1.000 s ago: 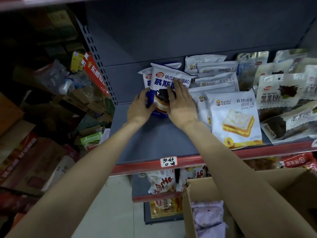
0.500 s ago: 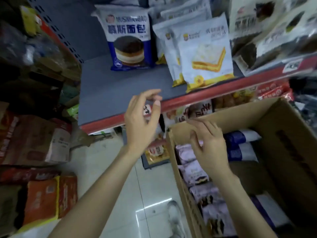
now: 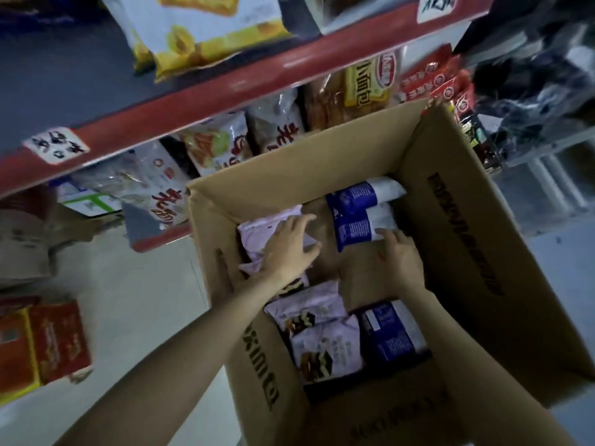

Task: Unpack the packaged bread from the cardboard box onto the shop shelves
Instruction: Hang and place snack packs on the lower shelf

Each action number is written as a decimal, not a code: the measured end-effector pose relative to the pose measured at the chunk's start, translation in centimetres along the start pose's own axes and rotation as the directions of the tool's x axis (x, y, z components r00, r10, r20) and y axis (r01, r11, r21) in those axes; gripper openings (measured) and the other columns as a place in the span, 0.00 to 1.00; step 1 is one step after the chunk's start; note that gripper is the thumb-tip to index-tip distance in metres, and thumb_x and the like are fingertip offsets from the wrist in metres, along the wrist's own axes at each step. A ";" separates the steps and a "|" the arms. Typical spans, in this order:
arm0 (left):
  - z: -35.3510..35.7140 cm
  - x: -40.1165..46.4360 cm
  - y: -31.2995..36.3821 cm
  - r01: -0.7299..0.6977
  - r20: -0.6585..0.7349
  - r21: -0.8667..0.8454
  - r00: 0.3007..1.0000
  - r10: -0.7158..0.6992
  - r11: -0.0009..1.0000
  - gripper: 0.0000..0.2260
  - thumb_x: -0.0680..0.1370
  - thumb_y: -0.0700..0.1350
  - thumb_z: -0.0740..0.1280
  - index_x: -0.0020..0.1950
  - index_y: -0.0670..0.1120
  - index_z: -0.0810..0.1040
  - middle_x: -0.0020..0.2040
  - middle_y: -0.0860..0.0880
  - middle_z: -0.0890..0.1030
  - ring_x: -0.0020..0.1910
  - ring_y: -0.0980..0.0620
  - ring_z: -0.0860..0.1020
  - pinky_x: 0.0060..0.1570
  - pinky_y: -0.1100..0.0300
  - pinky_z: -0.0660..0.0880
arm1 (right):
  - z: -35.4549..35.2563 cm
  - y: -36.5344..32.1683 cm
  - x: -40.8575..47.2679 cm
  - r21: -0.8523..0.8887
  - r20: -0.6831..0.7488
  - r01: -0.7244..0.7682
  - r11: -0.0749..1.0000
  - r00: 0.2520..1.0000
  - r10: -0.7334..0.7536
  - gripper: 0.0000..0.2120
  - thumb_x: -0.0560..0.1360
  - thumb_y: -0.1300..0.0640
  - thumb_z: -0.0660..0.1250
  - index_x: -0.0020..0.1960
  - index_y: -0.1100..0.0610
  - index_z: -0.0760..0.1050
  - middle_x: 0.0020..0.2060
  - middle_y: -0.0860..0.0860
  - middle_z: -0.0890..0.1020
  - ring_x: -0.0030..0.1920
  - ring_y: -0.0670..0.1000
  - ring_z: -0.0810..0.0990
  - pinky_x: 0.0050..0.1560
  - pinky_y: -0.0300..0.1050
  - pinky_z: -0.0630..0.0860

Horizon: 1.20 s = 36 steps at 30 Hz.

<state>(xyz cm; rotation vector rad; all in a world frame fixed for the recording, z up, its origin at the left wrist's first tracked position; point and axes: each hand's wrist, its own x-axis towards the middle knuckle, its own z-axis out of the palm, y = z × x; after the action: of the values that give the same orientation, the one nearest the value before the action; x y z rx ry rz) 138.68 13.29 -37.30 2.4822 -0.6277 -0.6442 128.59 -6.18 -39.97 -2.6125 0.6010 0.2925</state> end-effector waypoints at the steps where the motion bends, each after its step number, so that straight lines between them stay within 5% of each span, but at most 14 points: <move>1: 1.1 1.5 0.4 -0.029 -0.029 0.039 0.999 0.030 0.999 0.22 0.78 0.49 0.65 0.71 0.47 0.66 0.68 0.46 0.70 0.66 0.47 0.69 0.57 0.56 0.69 | 0.5 0.8 1.1 0.057 -0.003 -0.048 0.997 0.999 0.049 0.21 0.74 0.62 0.66 0.66 0.61 0.70 0.61 0.62 0.75 0.61 0.63 0.73 0.61 0.58 0.71; 6: 7.0 8.6 1.8 -0.130 -0.076 0.151 0.987 0.143 0.980 0.24 0.78 0.49 0.65 0.72 0.44 0.65 0.66 0.43 0.71 0.64 0.44 0.70 0.60 0.54 0.67 | 4.5 4.5 5.8 0.417 0.088 -0.322 0.850 0.945 0.315 0.24 0.75 0.48 0.61 0.68 0.56 0.67 0.63 0.58 0.73 0.62 0.60 0.73 0.60 0.57 0.72; 11: 11.0 14.4 1.7 -0.197 0.078 0.448 0.980 0.181 0.872 0.30 0.79 0.53 0.62 0.77 0.49 0.53 0.73 0.43 0.61 0.68 0.42 0.64 0.64 0.50 0.66 | 7.5 6.7 9.0 0.615 0.183 -0.421 0.667 0.899 0.398 0.27 0.76 0.50 0.65 0.72 0.54 0.62 0.66 0.56 0.71 0.65 0.57 0.71 0.60 0.51 0.71; 15: 12.0 15.5 1.5 -0.179 0.035 0.562 0.981 0.193 0.807 0.32 0.76 0.42 0.64 0.77 0.49 0.54 0.71 0.42 0.65 0.62 0.41 0.69 0.55 0.50 0.70 | 7.9 6.9 9.7 0.676 0.223 -0.418 0.606 0.901 0.372 0.30 0.75 0.51 0.67 0.73 0.51 0.60 0.67 0.54 0.71 0.66 0.55 0.71 0.58 0.49 0.72; 18: 11.1 14.5 1.3 -0.159 0.050 0.488 0.987 0.154 0.858 0.31 0.76 0.43 0.63 0.77 0.48 0.54 0.68 0.42 0.68 0.60 0.41 0.69 0.48 0.50 0.74 | 6.6 6.4 8.2 0.690 0.237 -0.417 0.592 0.902 0.360 0.30 0.74 0.52 0.69 0.72 0.49 0.61 0.66 0.51 0.72 0.64 0.53 0.73 0.58 0.49 0.73; 22: 9.6 11.4 0.5 -0.132 0.042 0.233 0.991 0.126 0.963 0.31 0.74 0.54 0.59 0.75 0.50 0.56 0.66 0.41 0.72 0.60 0.38 0.72 0.50 0.45 0.75 | 3.5 6.3 4.7 0.641 0.232 -0.444 0.626 0.890 0.394 0.29 0.71 0.48 0.71 0.69 0.47 0.65 0.64 0.50 0.74 0.61 0.53 0.74 0.58 0.48 0.73; 25: 9.2 8.8 -0.5 -0.020 0.070 0.116 0.997 0.012 0.993 0.31 0.75 0.51 0.63 0.76 0.49 0.56 0.62 0.38 0.75 0.56 0.37 0.76 0.50 0.49 0.74 | 2.1 5.6 3.4 0.676 0.204 -0.434 0.596 0.887 0.415 0.25 0.71 0.48 0.71 0.66 0.49 0.70 0.62 0.50 0.76 0.60 0.52 0.75 0.58 0.45 0.72; 27: 9.2 7.7 -1.2 0.038 0.073 0.114 0.996 -0.047 0.993 0.33 0.75 0.50 0.65 0.77 0.51 0.53 0.61 0.39 0.76 0.57 0.37 0.76 0.50 0.49 0.74 | 1.7 4.7 3.6 0.764 0.240 -0.419 0.492 0.891 0.386 0.24 0.72 0.48 0.70 0.66 0.50 0.70 0.59 0.50 0.78 0.57 0.49 0.77 0.56 0.45 0.75; 31: 8.9 7.1 -2.2 0.153 0.068 0.059 0.985 -0.157 0.986 0.35 0.74 0.53 0.62 0.77 0.57 0.48 0.66 0.41 0.71 0.60 0.36 0.74 0.57 0.43 0.71 | 1.3 3.2 5.3 0.912 0.373 -0.408 0.041 0.866 0.332 0.17 0.80 0.57 0.60 0.67 0.59 0.67 0.48 0.53 0.78 0.46 0.49 0.79 0.44 0.42 0.79; 36: 8.7 6.7 -3.7 0.166 0.083 -0.062 0.983 -0.161 0.984 0.33 0.74 0.56 0.60 0.77 0.58 0.49 0.70 0.45 0.70 0.66 0.41 0.71 0.63 0.44 0.68 | 3.3 3.6 6.1 0.886 0.268 -0.312 0.343 0.948 0.170 0.24 0.74 0.67 0.67 0.68 0.61 0.67 0.57 0.52 0.78 0.49 0.37 0.76 0.44 0.27 0.74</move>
<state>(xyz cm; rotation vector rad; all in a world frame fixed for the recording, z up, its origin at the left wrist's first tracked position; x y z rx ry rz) 140.29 9.55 -48.16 2.4716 -0.4244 -0.8143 132.00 -9.78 -46.04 -1.3599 0.8041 0.1322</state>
